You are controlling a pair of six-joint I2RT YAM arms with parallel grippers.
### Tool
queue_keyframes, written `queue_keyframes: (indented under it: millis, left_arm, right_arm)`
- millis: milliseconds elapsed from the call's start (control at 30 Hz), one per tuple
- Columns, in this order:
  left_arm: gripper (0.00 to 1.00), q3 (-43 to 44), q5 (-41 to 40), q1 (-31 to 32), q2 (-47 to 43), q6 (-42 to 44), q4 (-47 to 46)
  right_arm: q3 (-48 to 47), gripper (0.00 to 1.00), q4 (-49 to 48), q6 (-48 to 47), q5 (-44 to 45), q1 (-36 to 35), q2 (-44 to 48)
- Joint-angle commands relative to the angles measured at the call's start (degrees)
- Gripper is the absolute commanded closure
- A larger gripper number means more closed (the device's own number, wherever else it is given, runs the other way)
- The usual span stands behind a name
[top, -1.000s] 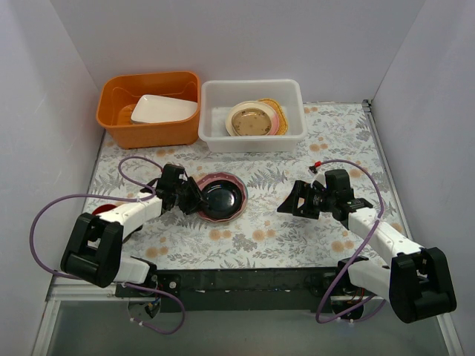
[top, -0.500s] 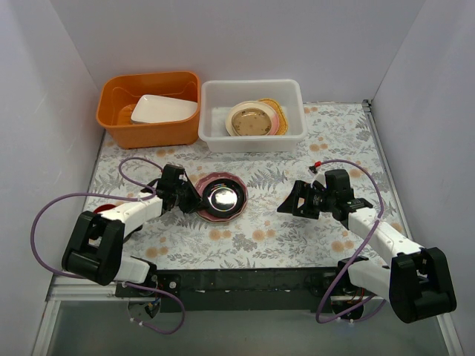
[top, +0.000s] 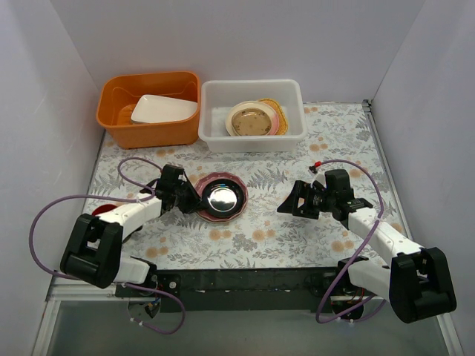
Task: Place the plates into the plastic bin on the countertop
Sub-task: Pick up the plate at the center of the board.
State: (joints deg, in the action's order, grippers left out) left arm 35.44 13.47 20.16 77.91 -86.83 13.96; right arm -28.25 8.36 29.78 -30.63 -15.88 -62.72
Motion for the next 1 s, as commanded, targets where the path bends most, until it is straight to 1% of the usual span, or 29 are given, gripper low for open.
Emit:
queue_keyframes:
  millis: [0,133,267,400,533,967]
  left_arm:
    - [1.0,0.2,-1.4,0.1,-2.2,0.7,3.4]
    - [1.0,1.1,-1.4,0.1,-4.0,0.7,4.4]
    - [1.0,2.3,-1.5,0.1,-6.8,0.0,5.9]
    - [1.0,4.3,-1.8,0.1,-8.0,0.2,7.3]
    - [1.0,4.9,-1.2,0.1,-9.5,-0.1,8.0]
    - [1.0,7.8,-1.5,0.1,-11.8,-0.4,10.5]
  right_arm:
    - [-0.7,0.11,-1.2,-0.9,-1.0,-0.3,1.1]
    - [0.6,0.11,-1.6,-0.1,-0.8,-0.2,3.0]
    - [0.0,0.11,-0.4,-1.0,-0.7,-0.2,2.7]
    - [0.6,0.12,-1.4,0.0,-1.2,-0.3,3.3]
    - [-0.5,0.12,-0.2,-0.9,-0.8,-0.3,2.8]
    - [-0.6,0.12,-0.5,-0.9,-1.3,-0.2,2.1]
